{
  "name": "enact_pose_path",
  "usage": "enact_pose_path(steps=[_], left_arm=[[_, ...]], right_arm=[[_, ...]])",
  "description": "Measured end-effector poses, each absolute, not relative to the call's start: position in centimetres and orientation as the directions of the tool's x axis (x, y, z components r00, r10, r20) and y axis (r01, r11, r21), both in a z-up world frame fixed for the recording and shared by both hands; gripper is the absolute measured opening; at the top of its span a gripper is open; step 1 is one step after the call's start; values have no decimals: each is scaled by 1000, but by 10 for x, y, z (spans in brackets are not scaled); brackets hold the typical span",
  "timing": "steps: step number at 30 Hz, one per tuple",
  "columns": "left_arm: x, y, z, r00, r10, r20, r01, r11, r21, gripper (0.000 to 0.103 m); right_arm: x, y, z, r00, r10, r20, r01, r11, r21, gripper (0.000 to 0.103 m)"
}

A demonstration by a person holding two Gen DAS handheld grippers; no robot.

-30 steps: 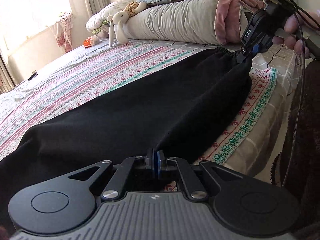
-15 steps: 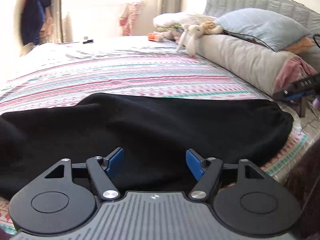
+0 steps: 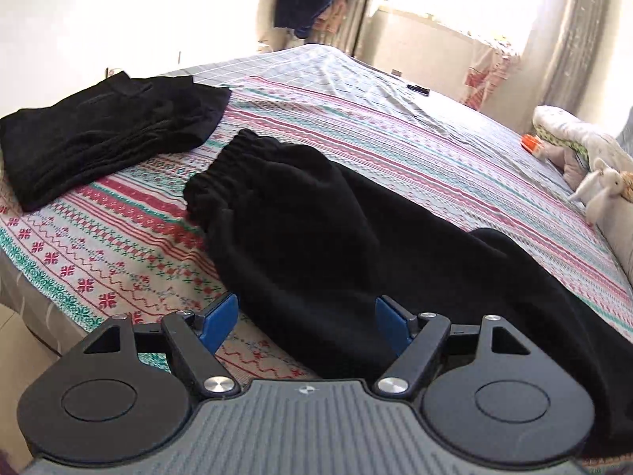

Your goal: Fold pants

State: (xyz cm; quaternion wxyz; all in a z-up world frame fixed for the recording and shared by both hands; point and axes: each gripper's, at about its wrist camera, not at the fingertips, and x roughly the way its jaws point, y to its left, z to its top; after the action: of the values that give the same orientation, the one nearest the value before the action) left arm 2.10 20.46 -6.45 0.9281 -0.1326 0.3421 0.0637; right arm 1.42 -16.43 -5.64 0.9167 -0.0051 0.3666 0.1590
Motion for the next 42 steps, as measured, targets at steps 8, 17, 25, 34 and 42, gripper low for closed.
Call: enact_pose_path(steps=[8,17,25,34,42], left_arm=[[44,248,-72,759,-31,-651,-262,901,-347,71],[63,258,-82,734,-4,-679,-309,888,-339,40],[66,262,-67,788,43,-614,-306,893,-330,36],[70,272,-50,788,187,-587,-390,889,-241,36],[77,274,-64,667,237,-707,-394,917,-64,60]], right_arm=[[15,-98,-82,623,339,-705,-491,871,-15,63],[23,-61,-108,596,299,-745,-557,822,-115,47],[27,-53,-110,576,325,-750,-580,809,-96,10],[21,-56,-81,533,472,-702,-622,781,54,7],[28,-60,-87,561,433,-705,-578,815,41,42]])
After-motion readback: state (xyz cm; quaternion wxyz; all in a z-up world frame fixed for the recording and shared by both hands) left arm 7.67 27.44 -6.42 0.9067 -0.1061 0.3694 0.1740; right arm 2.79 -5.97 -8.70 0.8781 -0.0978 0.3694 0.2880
